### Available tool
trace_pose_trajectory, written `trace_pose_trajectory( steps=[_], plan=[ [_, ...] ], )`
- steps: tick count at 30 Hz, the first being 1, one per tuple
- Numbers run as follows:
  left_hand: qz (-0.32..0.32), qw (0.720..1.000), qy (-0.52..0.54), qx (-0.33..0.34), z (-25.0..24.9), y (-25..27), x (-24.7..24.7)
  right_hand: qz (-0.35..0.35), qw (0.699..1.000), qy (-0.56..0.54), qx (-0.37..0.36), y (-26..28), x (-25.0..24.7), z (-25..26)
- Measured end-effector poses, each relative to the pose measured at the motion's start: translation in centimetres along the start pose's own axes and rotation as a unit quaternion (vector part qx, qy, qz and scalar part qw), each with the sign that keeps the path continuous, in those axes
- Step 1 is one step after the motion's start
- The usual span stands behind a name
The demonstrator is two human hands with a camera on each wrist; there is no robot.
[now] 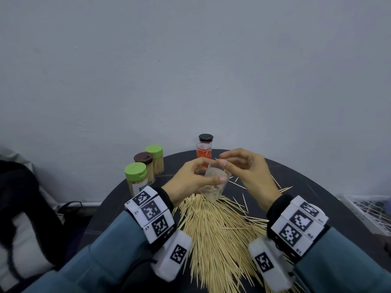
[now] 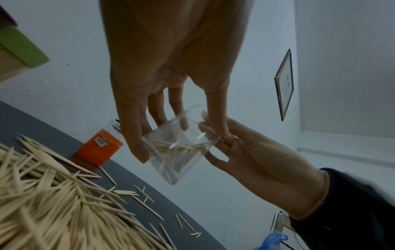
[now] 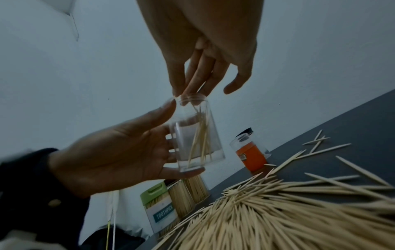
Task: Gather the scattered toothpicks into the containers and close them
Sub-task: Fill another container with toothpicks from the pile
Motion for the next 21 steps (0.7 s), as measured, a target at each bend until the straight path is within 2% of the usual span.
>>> trace_pose_trajectory(
  steps=[4, 9, 14, 17, 19, 21],
  plan=[
    [-0.001, 1.0, -0.001, 0.0, -0.3, 0.2, -0.4, -0.009, 1.0, 0.014, -0.001, -0.4, -0.3, -0.1],
    [-0.012, 1.0, 0.006, -0.005, -0.3, 0.1, -1.4, 0.032, 0.999, 0.028, -0.003, -1.0, 0.2, -0.2],
    [-0.019, 1.0, -0.013, -0.008, 0.1, -0.2, -1.9, 0.044, 0.998, 0.036, 0.003, -1.4, 0.5, -0.6],
    [-0.027, 0.999, -0.013, -0.014, 0.2, -0.3, -2.5, 0.033, 0.996, 0.074, 0.038, -1.8, -0.1, -1.6],
    [-0.039, 0.999, -0.007, -0.014, 0.1, -0.3, -3.1, 0.077, 0.978, 0.167, 0.102, -2.0, 0.0, -3.1],
    [-0.052, 0.999, -0.001, -0.014, 0.0, -0.4, -3.7, 0.171, 0.92, 0.309, 0.17, -1.8, 0.9, -4.8]
  ],
)
Point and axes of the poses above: each hand's wrist, its own y-axis away from the middle knuckle, its own x-axis out of the palm, z = x × y, the point moved 8 cm from there along -y, towards the middle knuckle, and after that the axes turned 2 degrees about z, right-handed, at the moved point
